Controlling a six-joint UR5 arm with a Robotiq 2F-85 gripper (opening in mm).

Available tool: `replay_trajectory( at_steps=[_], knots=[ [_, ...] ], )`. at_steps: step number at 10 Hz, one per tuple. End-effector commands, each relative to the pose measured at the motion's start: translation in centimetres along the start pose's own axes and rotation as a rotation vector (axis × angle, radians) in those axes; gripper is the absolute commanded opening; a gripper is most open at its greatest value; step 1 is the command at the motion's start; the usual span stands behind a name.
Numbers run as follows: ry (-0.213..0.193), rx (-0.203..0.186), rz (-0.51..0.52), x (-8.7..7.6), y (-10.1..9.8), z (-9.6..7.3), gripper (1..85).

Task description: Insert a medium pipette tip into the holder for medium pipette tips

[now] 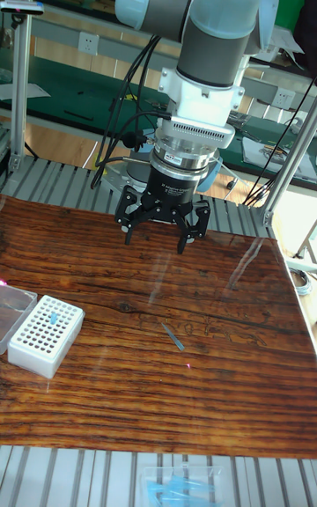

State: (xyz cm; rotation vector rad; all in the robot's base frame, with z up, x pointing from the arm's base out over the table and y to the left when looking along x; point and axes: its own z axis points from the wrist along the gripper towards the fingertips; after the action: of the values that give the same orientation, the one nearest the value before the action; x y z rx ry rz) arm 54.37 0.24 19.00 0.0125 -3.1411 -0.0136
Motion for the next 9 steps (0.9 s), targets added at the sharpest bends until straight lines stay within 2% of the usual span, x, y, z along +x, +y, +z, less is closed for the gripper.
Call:
replay_trajectory(
  at_steps=[1,9],
  knots=[
    [0.032,0.043,0.019,0.84,-0.83,0.04,1.0],
    [0.026,0.051,0.016,0.47,-0.91,0.81,1.0]
  ],
)
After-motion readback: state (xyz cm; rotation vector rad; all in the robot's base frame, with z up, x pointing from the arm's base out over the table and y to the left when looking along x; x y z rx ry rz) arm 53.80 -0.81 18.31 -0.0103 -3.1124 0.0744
